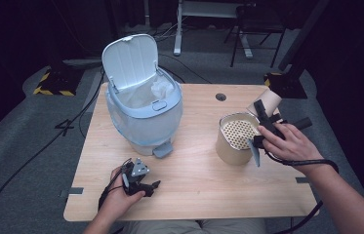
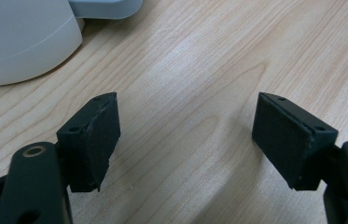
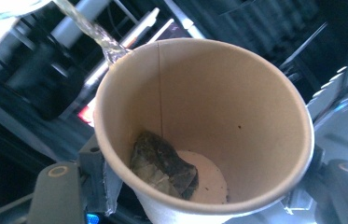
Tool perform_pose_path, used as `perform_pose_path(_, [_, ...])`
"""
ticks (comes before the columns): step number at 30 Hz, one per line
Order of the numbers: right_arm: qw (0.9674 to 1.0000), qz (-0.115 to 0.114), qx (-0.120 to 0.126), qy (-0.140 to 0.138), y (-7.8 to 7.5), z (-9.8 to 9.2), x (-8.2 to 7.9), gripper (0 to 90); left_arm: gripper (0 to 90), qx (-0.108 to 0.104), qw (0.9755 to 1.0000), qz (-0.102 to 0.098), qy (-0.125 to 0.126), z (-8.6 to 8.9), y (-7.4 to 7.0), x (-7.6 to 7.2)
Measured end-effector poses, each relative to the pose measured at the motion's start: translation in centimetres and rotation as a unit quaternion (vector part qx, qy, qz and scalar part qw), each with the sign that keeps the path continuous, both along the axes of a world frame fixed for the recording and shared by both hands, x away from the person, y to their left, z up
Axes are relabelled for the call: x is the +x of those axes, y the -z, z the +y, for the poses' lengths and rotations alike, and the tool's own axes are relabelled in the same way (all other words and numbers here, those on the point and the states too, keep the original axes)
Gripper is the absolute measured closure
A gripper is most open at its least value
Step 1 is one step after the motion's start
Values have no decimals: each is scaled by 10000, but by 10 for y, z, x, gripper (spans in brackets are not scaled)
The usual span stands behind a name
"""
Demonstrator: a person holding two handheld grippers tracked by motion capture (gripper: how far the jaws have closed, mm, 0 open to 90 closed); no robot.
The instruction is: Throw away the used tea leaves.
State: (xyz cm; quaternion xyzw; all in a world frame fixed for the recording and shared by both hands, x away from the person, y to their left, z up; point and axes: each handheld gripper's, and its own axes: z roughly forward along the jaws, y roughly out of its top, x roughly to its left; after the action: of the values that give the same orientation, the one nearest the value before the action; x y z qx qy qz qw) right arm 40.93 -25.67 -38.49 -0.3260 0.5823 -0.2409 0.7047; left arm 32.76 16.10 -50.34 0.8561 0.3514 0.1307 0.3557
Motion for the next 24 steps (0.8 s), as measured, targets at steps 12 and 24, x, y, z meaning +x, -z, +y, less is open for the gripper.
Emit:
perform_pose_path(12, [9923,-417,-1165,-101,10,13,-4,313,239,15,10000,-1,10,0,0,0])
perform_pose_path(24, [9904,-558,-1265,12,5,17,1,314,230,36,10000,2,29,0,0,1])
